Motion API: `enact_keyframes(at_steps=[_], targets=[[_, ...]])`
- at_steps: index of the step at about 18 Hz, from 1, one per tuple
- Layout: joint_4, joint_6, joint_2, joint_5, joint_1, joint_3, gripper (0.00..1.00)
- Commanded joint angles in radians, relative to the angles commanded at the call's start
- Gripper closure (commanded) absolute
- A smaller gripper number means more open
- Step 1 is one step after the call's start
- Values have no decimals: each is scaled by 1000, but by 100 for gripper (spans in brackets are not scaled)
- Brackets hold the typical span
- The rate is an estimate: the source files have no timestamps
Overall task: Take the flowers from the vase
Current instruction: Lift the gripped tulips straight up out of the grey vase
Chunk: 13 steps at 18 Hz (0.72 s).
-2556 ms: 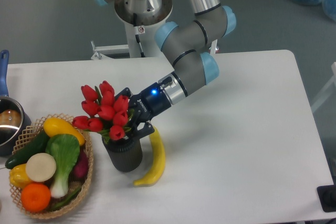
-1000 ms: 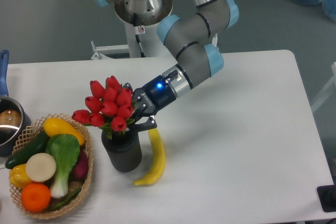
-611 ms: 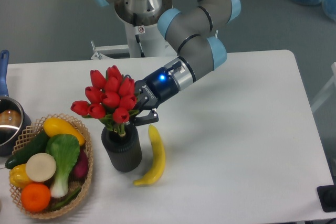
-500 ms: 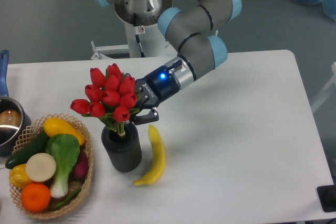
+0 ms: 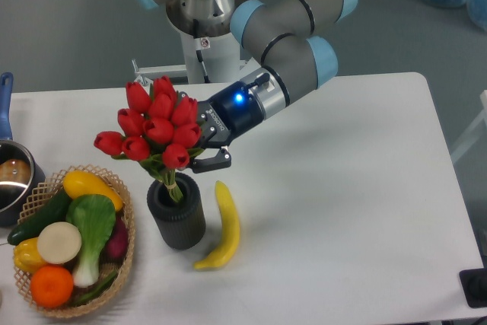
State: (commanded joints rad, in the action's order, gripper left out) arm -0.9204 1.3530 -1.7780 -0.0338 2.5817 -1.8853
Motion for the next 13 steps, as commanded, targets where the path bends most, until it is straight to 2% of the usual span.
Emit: enact_keyframes(at_steps=[13], targets=[[-2, -74, 40, 34, -2, 28, 55]])
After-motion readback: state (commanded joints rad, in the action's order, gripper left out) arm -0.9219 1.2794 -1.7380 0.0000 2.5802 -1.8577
